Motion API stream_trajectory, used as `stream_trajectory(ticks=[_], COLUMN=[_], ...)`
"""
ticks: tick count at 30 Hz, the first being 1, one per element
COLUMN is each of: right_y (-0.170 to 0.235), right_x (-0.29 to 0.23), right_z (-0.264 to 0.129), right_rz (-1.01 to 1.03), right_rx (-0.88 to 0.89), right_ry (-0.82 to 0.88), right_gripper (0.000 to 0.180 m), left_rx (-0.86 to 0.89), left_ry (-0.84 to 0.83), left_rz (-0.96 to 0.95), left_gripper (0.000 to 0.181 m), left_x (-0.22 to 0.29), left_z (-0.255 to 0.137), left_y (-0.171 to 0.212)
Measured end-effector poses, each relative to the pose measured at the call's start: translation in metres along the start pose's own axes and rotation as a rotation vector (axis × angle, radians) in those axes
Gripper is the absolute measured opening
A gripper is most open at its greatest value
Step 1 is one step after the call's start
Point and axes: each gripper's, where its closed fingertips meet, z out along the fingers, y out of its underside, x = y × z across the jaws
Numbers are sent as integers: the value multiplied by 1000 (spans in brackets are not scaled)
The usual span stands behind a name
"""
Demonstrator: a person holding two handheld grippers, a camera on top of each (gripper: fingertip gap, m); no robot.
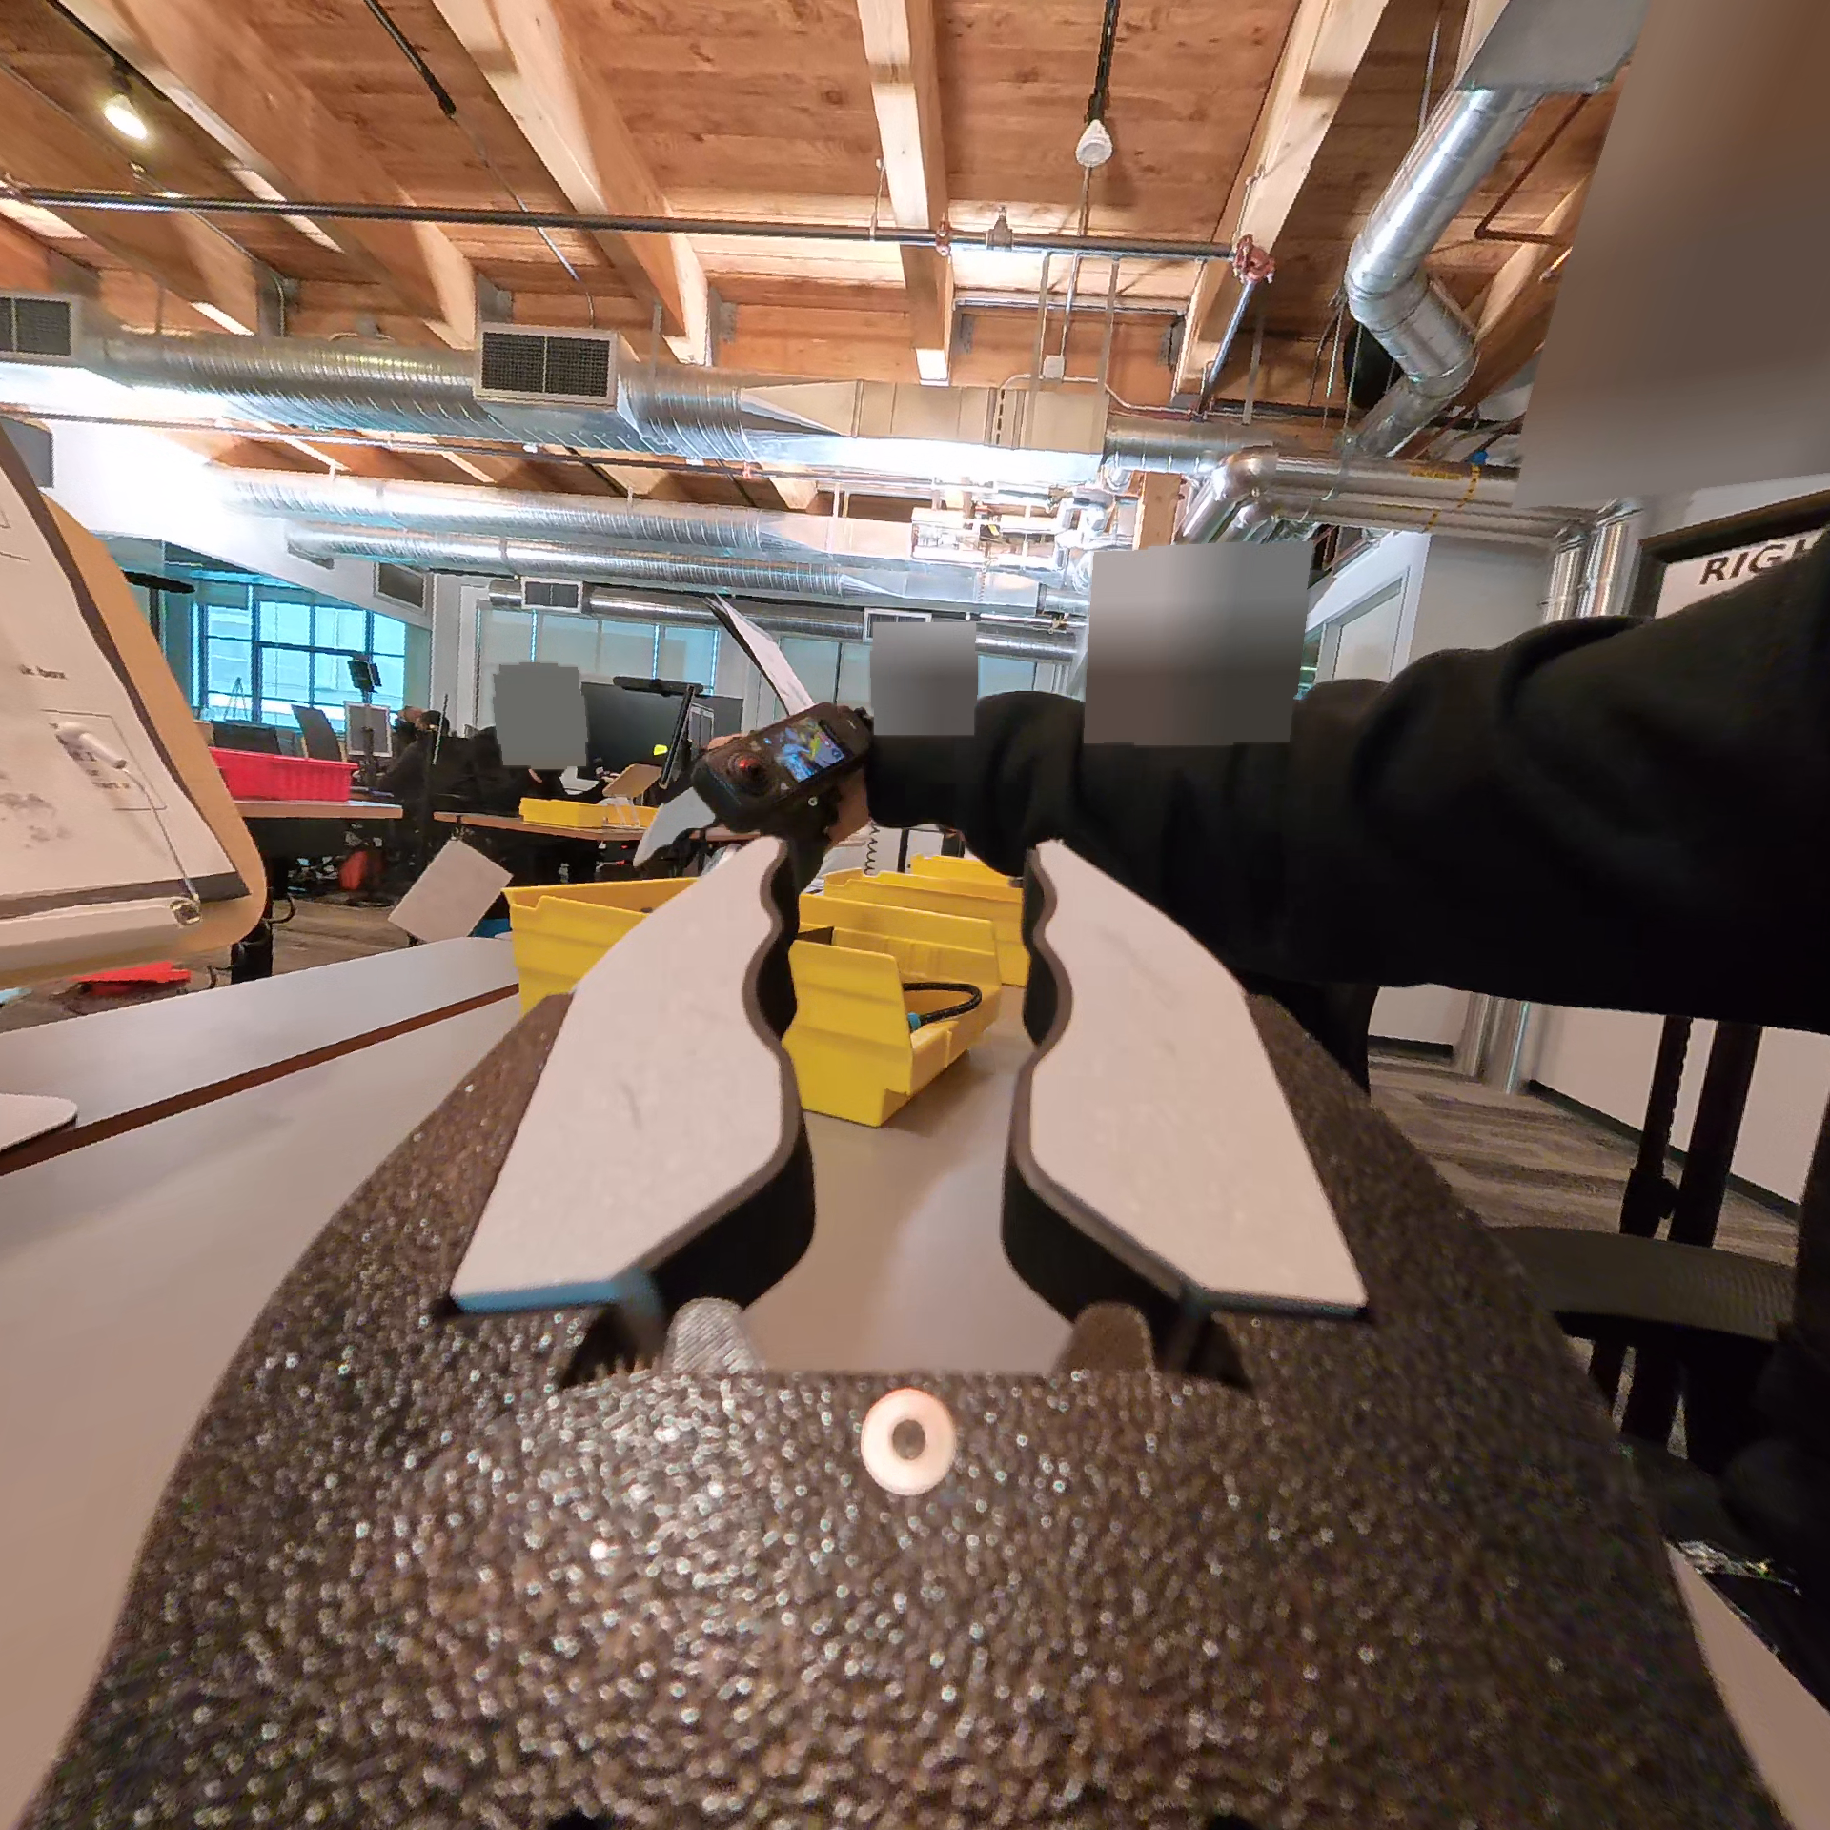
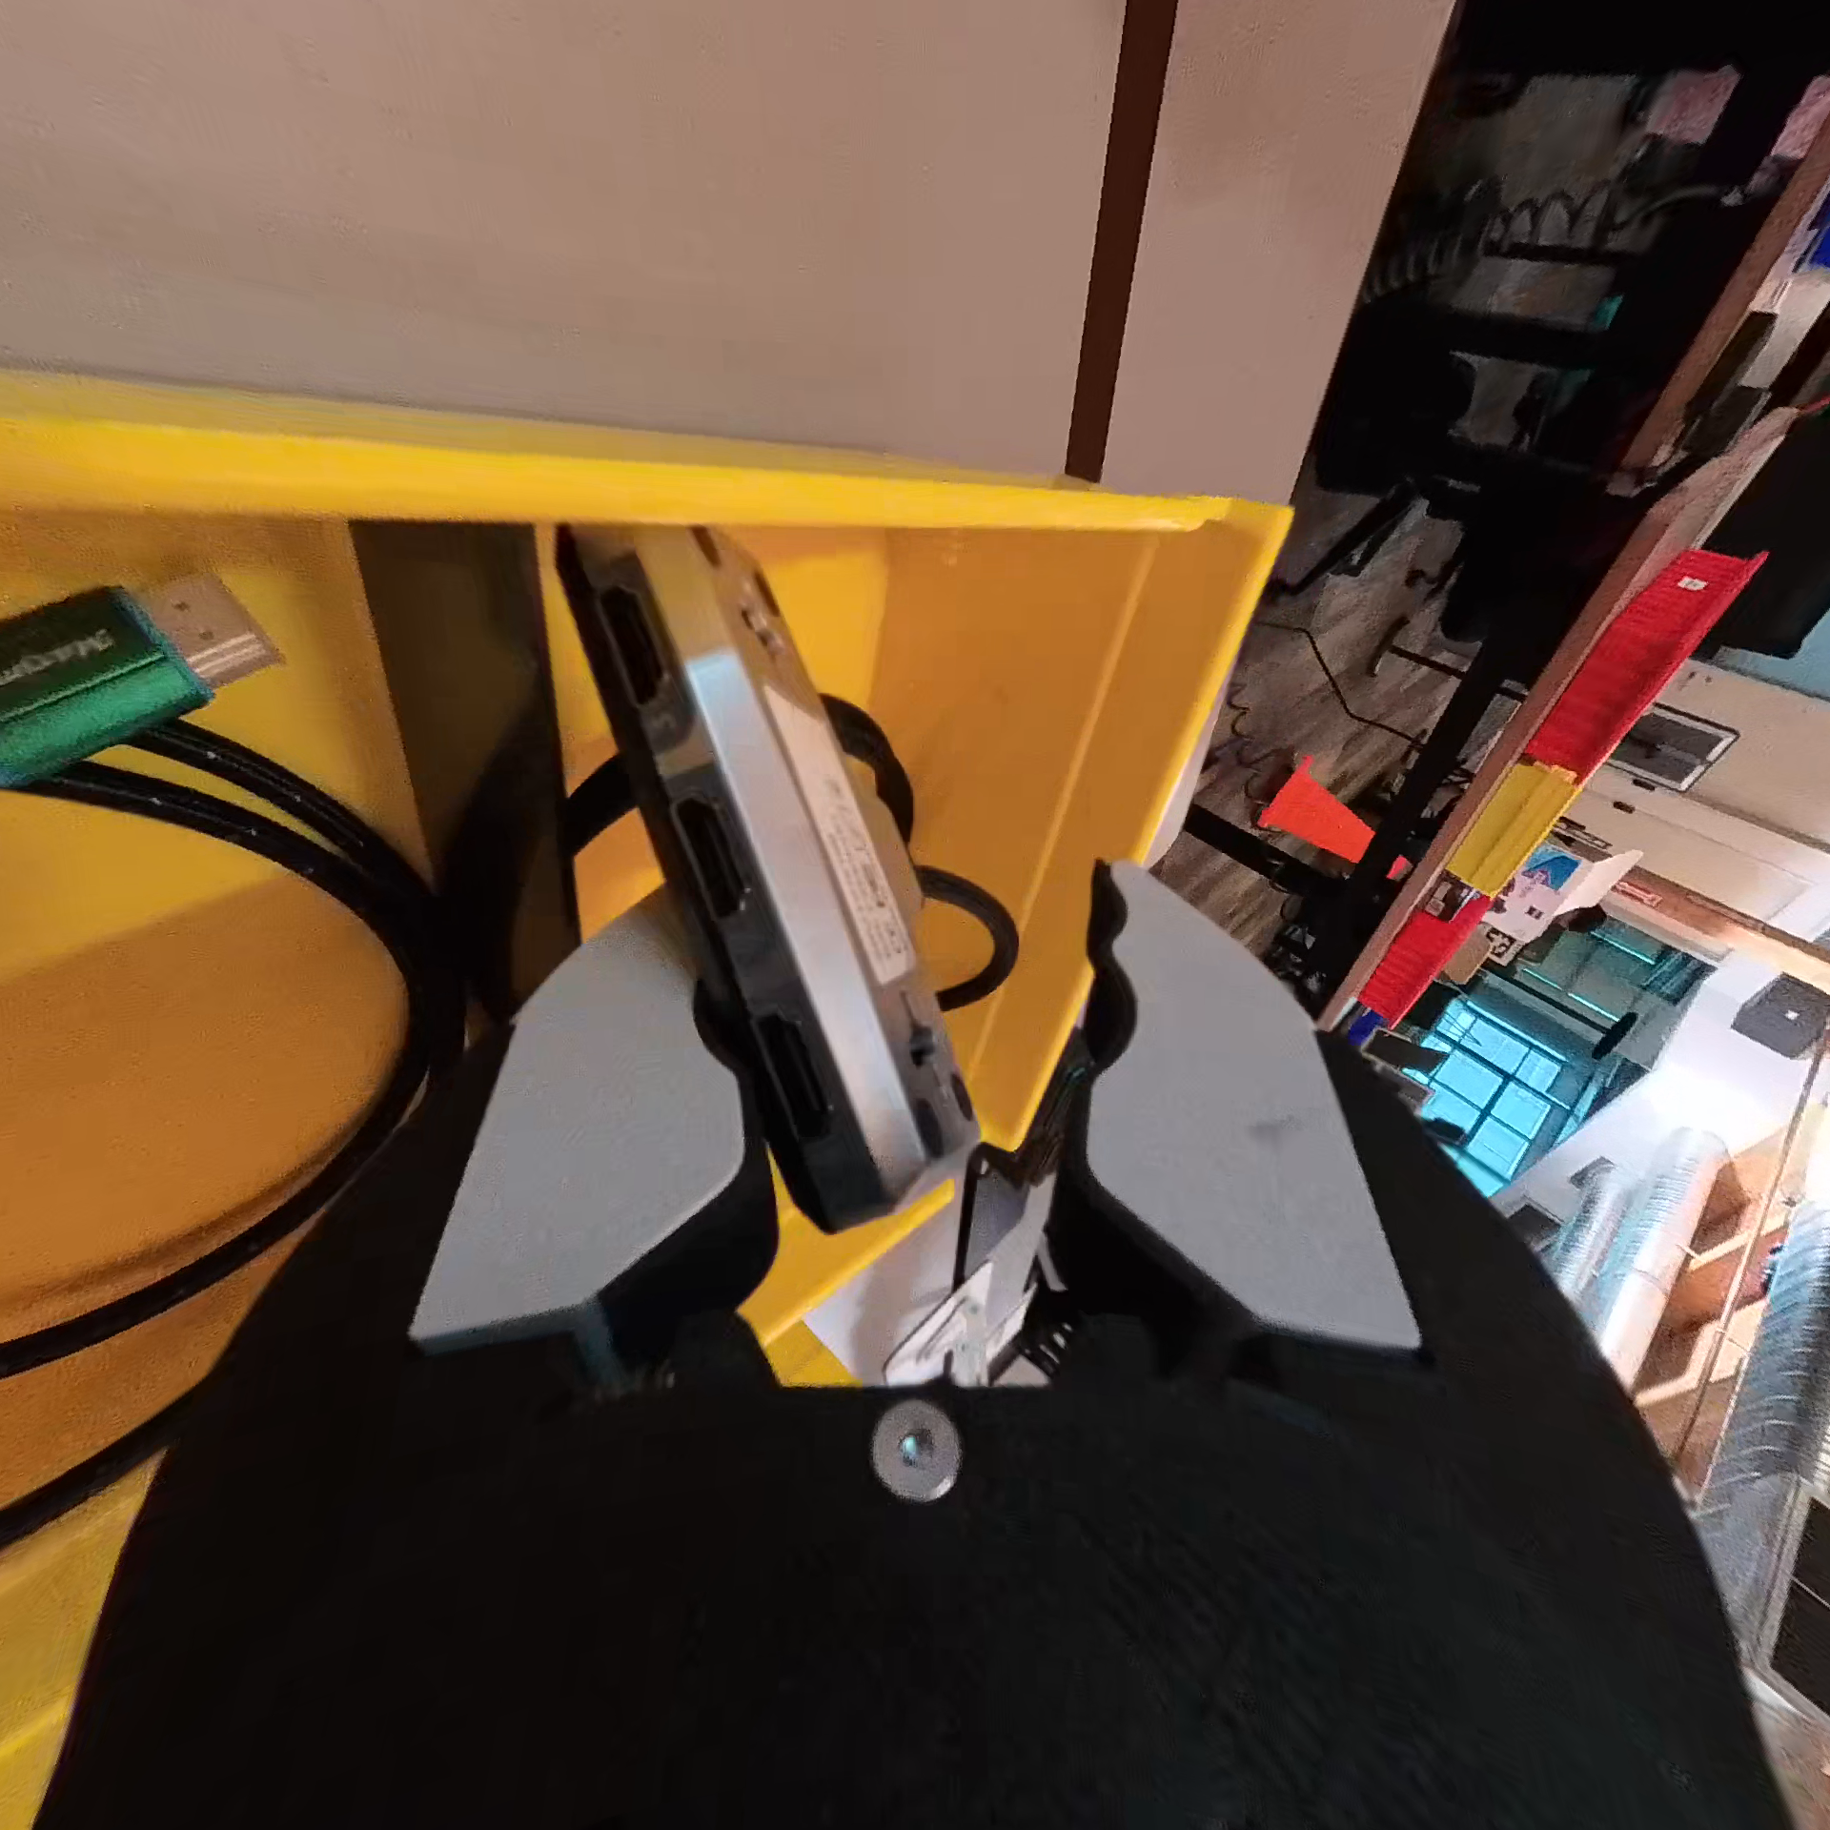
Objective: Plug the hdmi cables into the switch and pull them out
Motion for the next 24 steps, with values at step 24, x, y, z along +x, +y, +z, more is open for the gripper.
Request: stream_trajectory(ticks=[24], right_y=[-14], right_x=[-21], right_z=[-15], right_rz=[86], right_rx=[-15], right_ry=[-16], right_gripper=[30], left_rx=[-40], left_ry=[15], left_rz=[-14], left_gripper=[42], left_x=[1], left_z=[1], left_y=[12])
